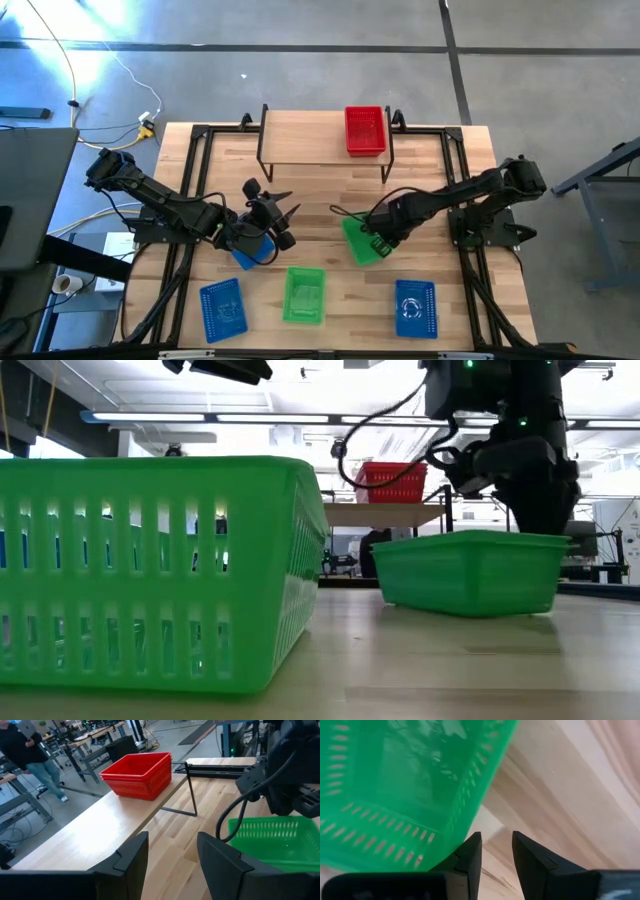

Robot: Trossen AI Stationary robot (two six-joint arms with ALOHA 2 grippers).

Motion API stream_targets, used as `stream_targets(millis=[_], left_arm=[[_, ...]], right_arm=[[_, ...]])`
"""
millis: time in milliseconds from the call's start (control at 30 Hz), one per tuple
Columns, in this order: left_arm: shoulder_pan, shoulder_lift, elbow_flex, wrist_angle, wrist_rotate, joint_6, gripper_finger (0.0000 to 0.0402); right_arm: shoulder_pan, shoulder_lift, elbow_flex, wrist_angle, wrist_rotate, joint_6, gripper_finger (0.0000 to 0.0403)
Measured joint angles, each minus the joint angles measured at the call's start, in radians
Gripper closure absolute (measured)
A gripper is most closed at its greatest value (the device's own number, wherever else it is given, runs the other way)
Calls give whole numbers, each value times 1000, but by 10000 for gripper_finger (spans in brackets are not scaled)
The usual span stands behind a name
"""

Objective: Stack baskets on shelf by color
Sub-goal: Stack the top left green basket on the top of the right green basket, then stack the bottom green basket on the top of the stacked green baskets

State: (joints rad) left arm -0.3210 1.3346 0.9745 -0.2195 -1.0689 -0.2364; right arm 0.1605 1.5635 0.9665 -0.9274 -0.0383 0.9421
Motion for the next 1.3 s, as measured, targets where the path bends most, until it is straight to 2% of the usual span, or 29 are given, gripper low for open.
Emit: stream_targets(millis=[400, 700, 933, 1067, 1300], left_arm=[[0, 0, 0, 0, 48, -73, 243], [0, 0, 0, -1, 92, -107, 243], [9, 0, 52, -2, 111, -129, 243], [35, 0, 107, -57, 190, -163, 243], [78, 0, 185, -300, 348, -438, 243]], right_arm=[[4, 0, 0, 201, -26, -49, 305], [4, -1, 0, 184, 22, -72, 305], [4, -79, 1, 92, 143, -91, 305], [4, -141, 1, 35, 211, -114, 305], [-1, -230, 1, 27, 230, -194, 305]])
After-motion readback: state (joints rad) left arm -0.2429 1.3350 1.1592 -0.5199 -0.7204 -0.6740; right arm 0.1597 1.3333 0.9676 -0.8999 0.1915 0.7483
